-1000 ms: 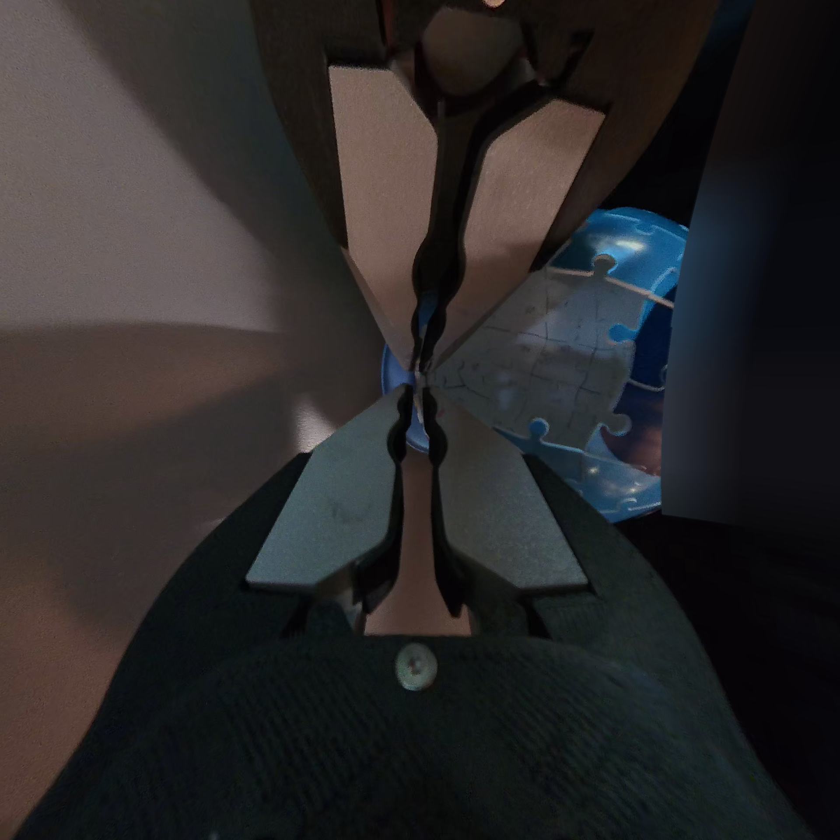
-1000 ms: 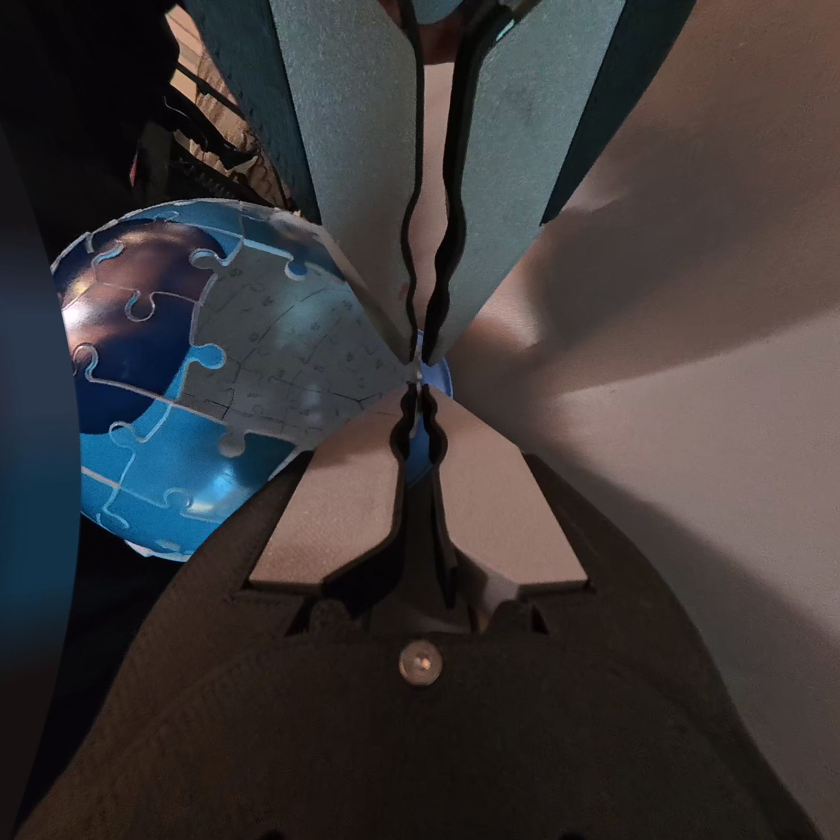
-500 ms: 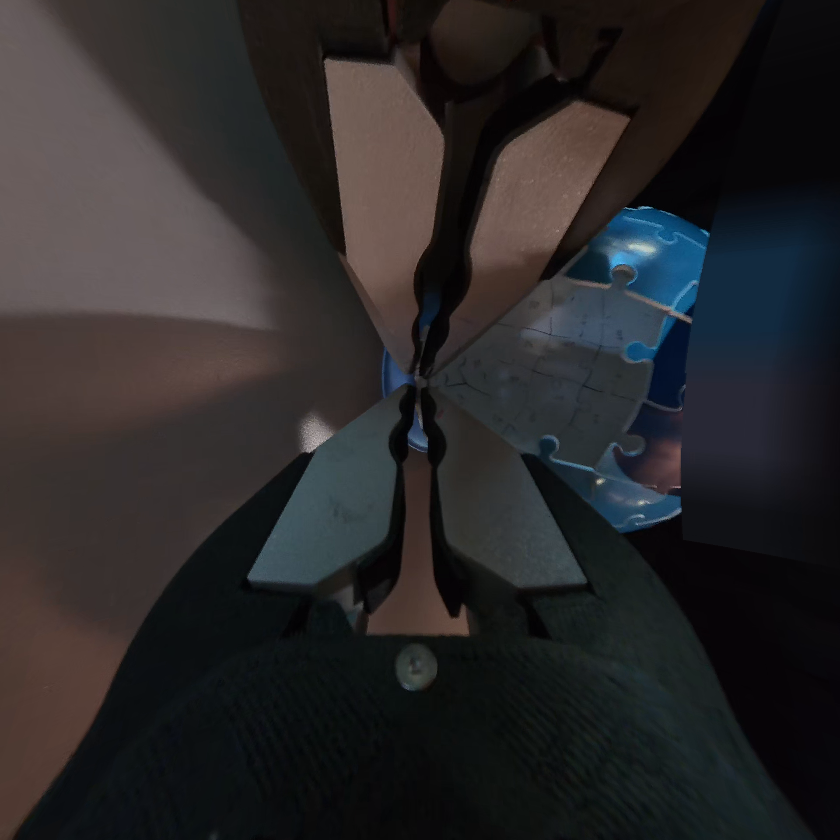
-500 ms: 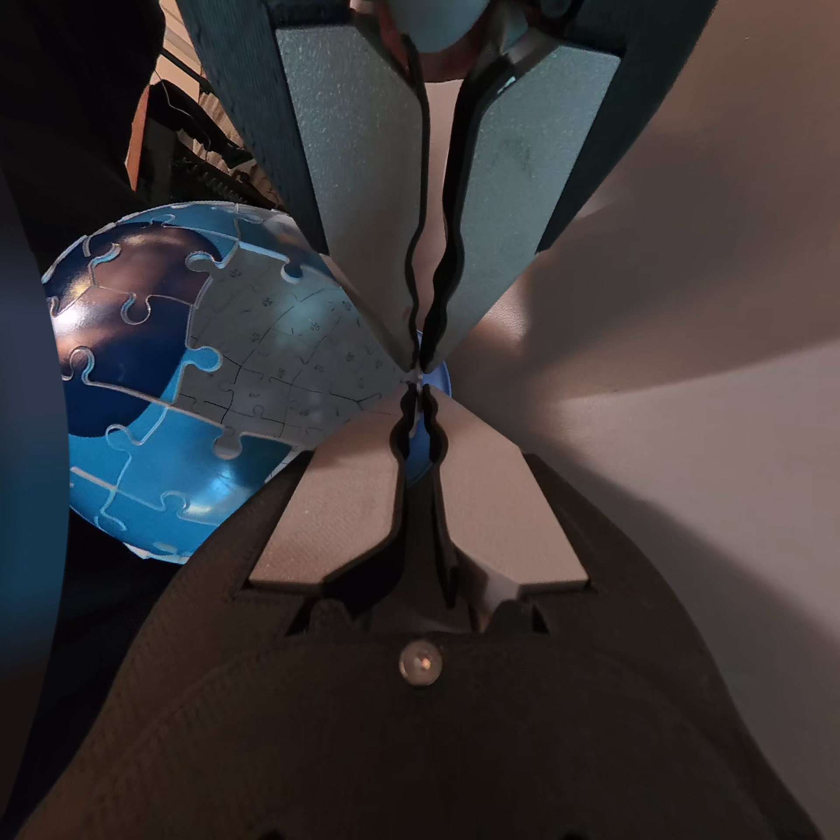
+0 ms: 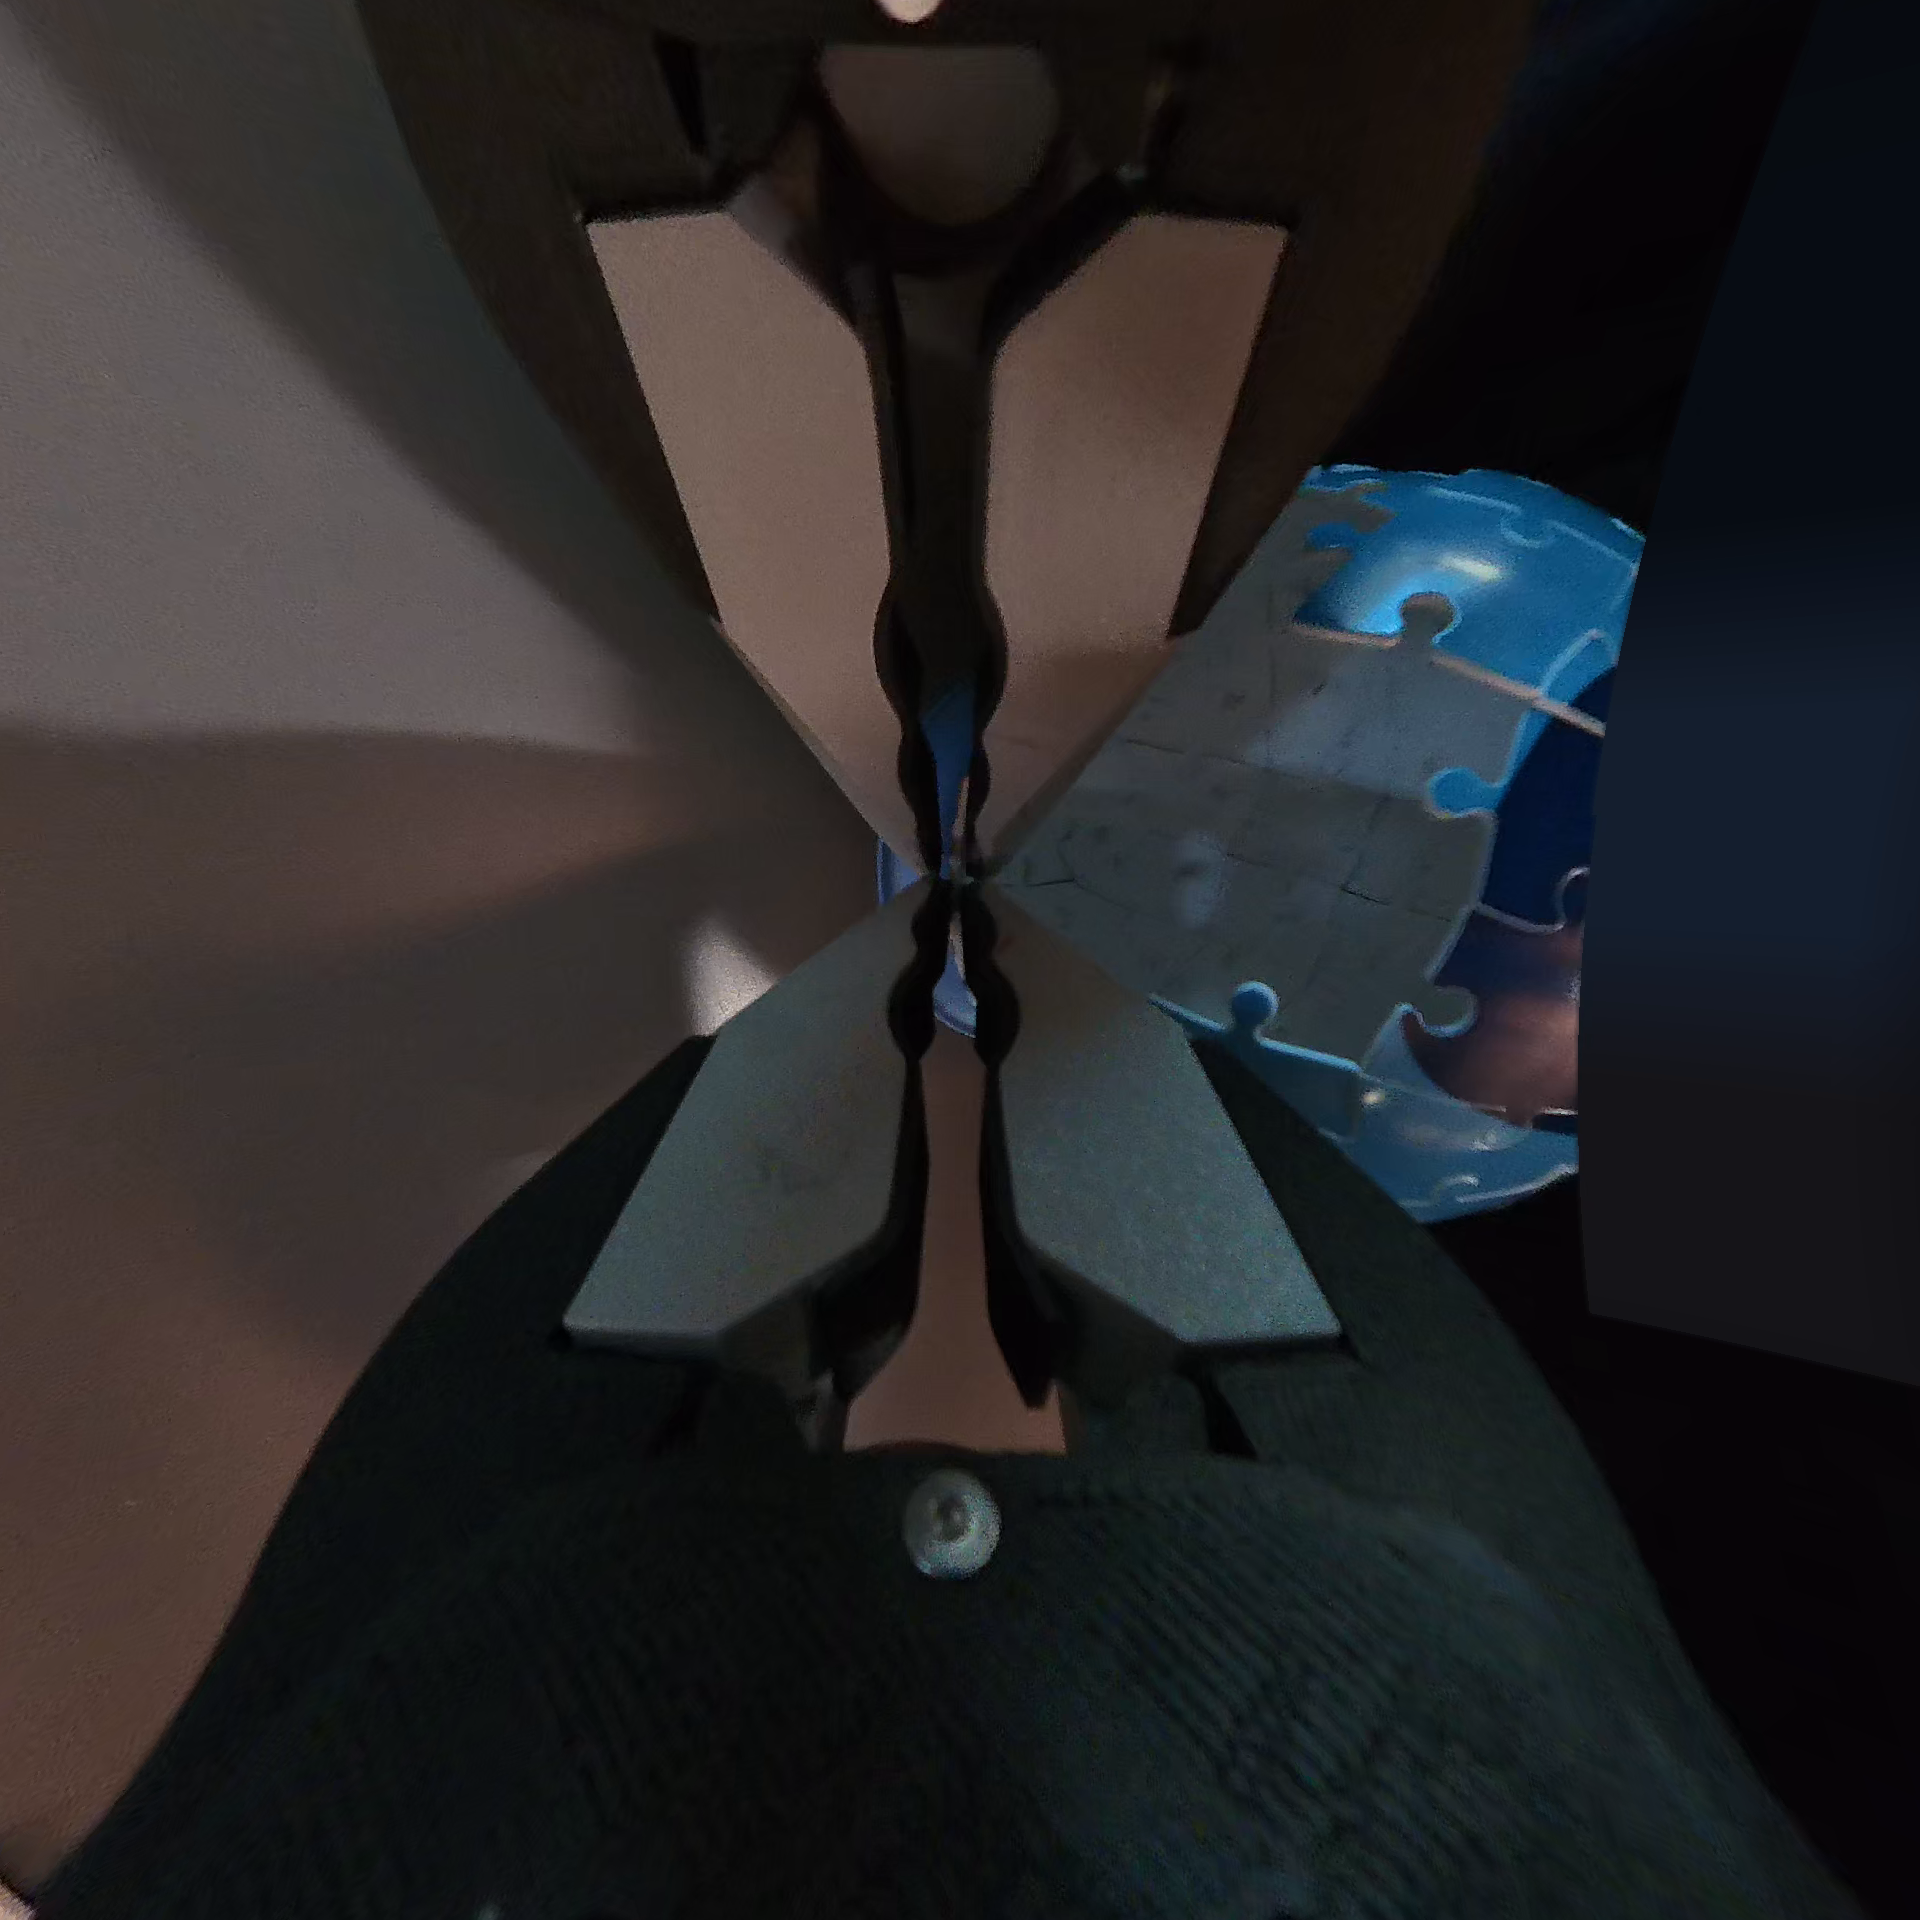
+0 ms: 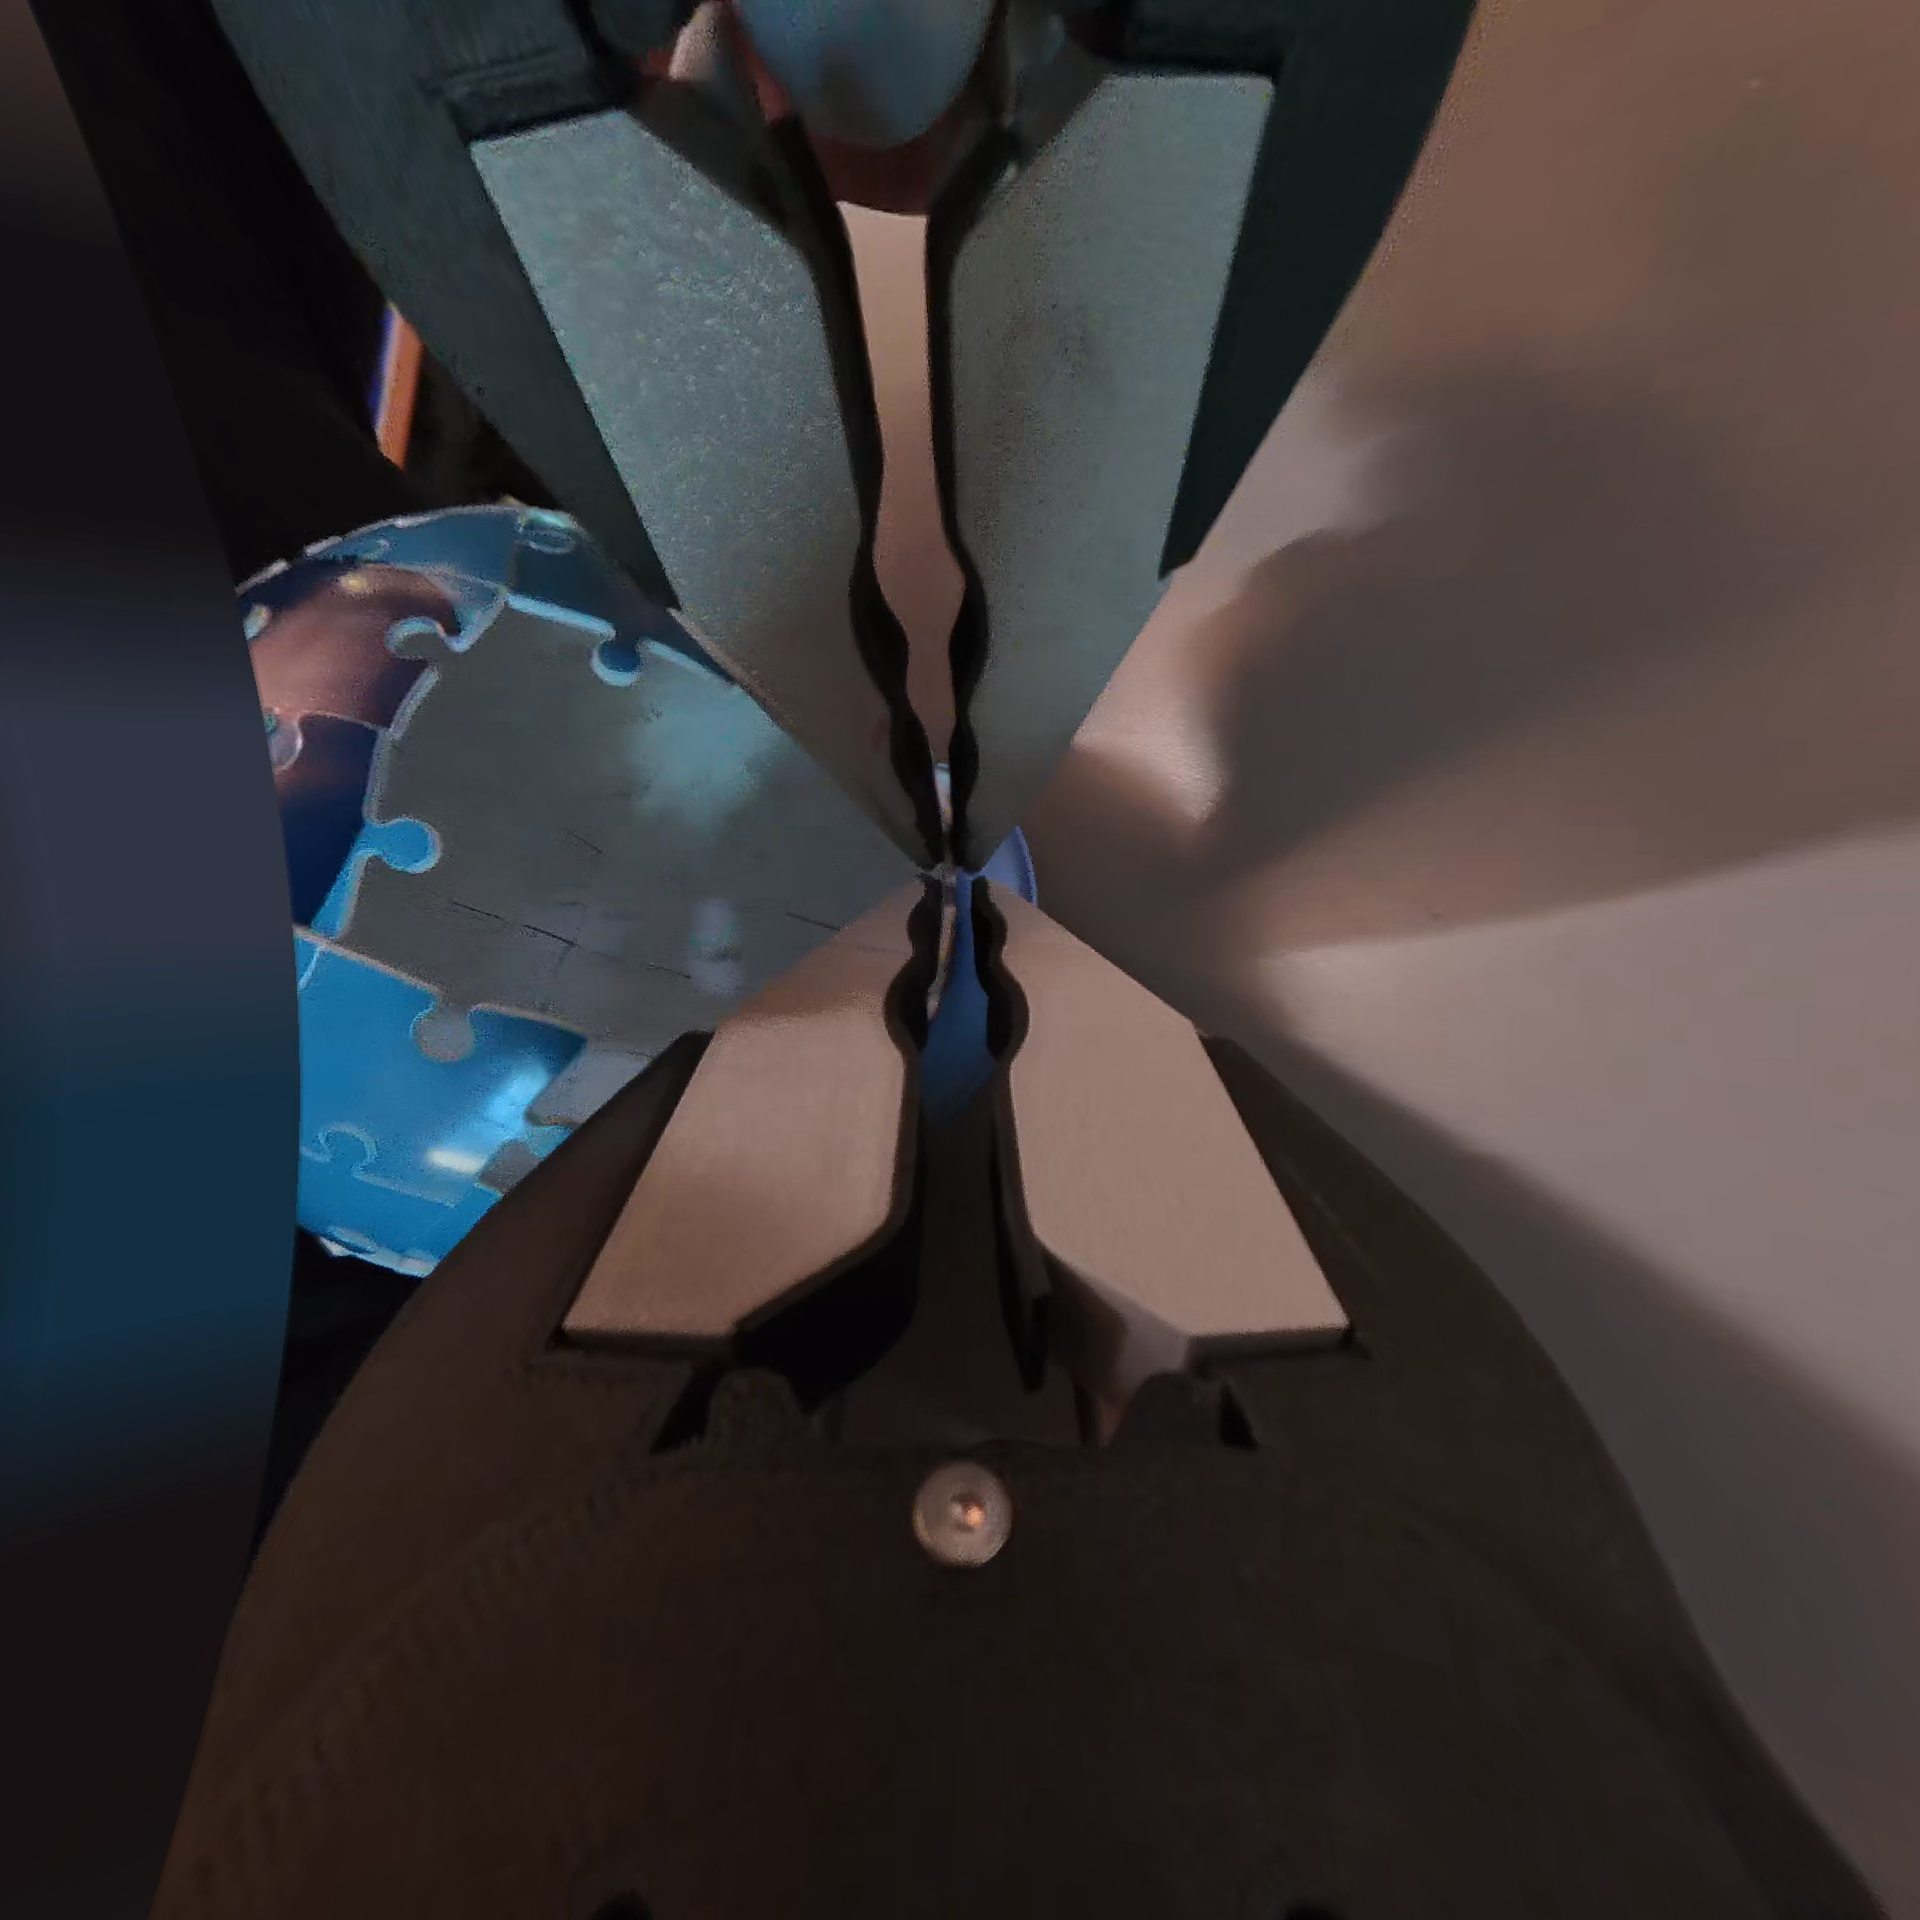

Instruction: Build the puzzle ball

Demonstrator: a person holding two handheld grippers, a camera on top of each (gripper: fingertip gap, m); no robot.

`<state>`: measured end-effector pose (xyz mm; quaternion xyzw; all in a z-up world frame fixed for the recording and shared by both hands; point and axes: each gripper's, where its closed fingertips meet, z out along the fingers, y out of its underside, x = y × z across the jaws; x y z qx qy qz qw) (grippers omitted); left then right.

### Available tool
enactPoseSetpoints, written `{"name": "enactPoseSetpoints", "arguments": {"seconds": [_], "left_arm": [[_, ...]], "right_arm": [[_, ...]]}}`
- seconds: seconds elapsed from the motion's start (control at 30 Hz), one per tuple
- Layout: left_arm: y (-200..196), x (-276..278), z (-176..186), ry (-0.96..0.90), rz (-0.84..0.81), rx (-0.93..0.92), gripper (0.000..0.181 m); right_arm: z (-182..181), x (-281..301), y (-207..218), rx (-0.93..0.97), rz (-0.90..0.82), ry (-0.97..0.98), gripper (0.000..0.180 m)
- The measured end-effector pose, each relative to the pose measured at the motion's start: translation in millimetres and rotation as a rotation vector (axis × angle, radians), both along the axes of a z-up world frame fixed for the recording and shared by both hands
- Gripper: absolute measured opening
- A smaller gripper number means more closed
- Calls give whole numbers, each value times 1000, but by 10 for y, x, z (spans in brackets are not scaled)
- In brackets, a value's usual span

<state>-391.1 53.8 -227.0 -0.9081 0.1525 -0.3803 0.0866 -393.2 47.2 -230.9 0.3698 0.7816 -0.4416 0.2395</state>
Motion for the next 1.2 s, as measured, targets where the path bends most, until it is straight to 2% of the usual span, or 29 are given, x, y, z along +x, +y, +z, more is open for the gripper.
{"name": "enactPoseSetpoints", "arguments": {"seconds": [0.37,0.6,0.67,0.9,1.2], "left_arm": [[-2,-29,42,-2,29,42,0],[5,-43,55,2,47,53,0],[13,-59,76,5,59,65,1],[7,-65,91,6,103,101,1],[-27,-54,96,39,95,129,0]], "right_arm": [[89,14,53,-79,41,-82,7],[3,44,41,73,124,-19,10],[35,34,21,67,136,-13,3],[9,66,10,65,164,-64,6],[-45,106,-47,132,209,-46,2]]}}
